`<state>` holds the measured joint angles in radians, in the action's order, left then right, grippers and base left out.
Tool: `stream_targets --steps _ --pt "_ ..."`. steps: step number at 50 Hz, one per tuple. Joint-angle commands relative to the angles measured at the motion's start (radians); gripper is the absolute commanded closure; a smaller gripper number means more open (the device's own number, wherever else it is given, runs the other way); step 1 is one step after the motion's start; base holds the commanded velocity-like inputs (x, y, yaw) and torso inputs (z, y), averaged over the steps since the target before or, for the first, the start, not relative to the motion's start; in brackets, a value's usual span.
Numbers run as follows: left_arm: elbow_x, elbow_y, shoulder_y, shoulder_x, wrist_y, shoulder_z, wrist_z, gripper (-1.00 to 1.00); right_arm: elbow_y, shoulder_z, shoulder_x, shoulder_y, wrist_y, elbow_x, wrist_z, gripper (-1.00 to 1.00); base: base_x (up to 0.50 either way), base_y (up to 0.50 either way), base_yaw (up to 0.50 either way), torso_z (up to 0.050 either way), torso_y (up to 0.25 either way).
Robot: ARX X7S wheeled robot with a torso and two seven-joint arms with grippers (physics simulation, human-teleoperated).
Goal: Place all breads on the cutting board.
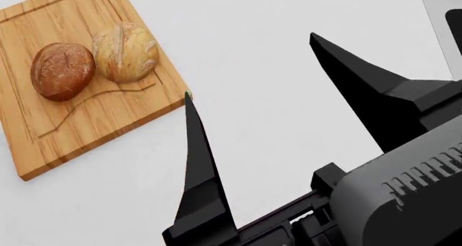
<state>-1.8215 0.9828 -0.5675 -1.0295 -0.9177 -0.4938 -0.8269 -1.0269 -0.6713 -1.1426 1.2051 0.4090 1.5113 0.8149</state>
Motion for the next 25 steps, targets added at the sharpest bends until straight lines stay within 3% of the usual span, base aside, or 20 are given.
stream_targets --steps 1,6,17,22,25 --pt "-0.107 0.049 0.064 0.019 -0.092 -0.253 0.021 -1.00 -0.020 -0.036 -0.119 -0.087 -0.167 -0.058 -0.043 -1.00 0.00 0.00 0.00 0.000 0.000" --pt "-0.138 0.052 0.091 0.034 -0.118 -0.322 0.023 -1.00 -0.020 -0.277 -0.209 0.028 -0.303 -0.126 -0.050 -1.00 0.00 0.00 0.00 0.000 0.000" --pt "-0.238 0.051 0.148 0.052 -0.177 -0.496 0.008 -1.00 -0.020 -1.024 -0.342 0.509 -0.524 -0.293 -0.038 -1.00 0.00 0.00 0.00 0.000 0.000" --pt "-0.272 0.054 0.179 0.104 -0.246 -0.599 0.026 -1.00 -0.020 -1.399 -0.349 0.767 -0.590 -0.367 -0.004 -1.00 0.00 0.00 0.00 0.000 0.000" --pt "-0.276 0.049 0.181 0.127 -0.280 -0.632 0.042 -1.00 -0.020 -1.734 -0.325 1.015 -0.650 -0.425 0.036 -1.00 0.00 0.00 0.00 0.000 0.000"
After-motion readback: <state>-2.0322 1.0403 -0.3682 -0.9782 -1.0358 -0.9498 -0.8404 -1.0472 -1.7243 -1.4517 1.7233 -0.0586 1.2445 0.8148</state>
